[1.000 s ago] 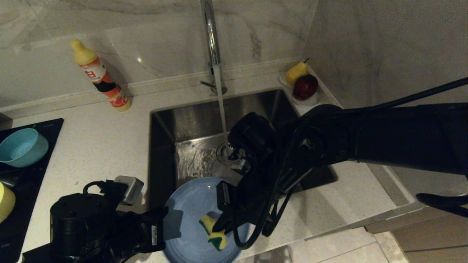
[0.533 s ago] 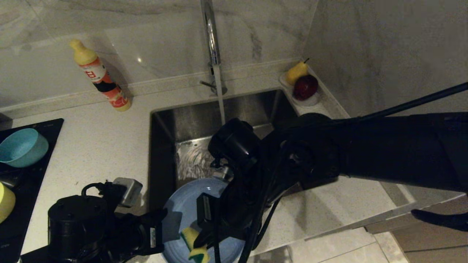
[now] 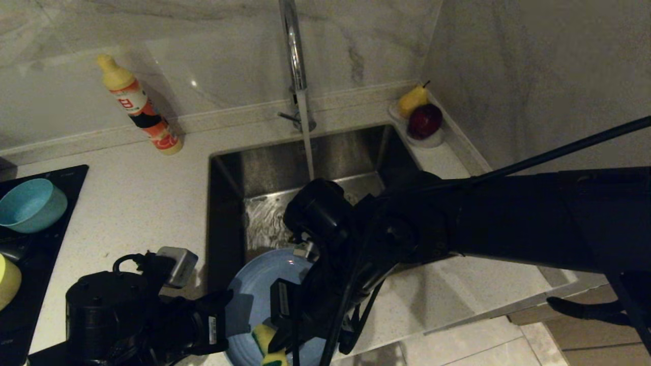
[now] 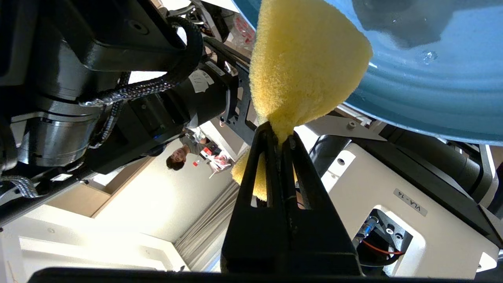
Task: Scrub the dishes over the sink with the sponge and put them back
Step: Wipe the plate
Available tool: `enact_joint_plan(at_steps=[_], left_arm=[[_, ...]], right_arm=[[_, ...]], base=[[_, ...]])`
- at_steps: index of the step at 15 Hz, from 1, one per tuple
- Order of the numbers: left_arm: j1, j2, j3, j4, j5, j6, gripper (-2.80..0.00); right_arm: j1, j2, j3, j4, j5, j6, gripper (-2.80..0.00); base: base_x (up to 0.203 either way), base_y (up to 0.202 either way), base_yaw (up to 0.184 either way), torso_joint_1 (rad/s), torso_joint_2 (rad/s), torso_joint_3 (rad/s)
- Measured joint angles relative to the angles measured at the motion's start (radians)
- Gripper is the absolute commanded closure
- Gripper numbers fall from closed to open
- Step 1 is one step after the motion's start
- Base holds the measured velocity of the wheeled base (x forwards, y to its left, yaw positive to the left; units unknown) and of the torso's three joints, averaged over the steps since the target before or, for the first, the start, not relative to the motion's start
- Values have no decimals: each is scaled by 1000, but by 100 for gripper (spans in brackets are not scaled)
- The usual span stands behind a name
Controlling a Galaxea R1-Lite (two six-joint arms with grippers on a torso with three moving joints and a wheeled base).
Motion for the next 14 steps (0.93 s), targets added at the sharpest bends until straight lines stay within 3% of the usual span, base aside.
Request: enact_joint_plan(at_steps=[14], left_arm=[[0, -26, 18, 0, 0, -2, 0]], right_arm=[[-27, -29, 27, 33, -2, 5, 0]], base=[[0, 0, 0, 0, 0, 0]])
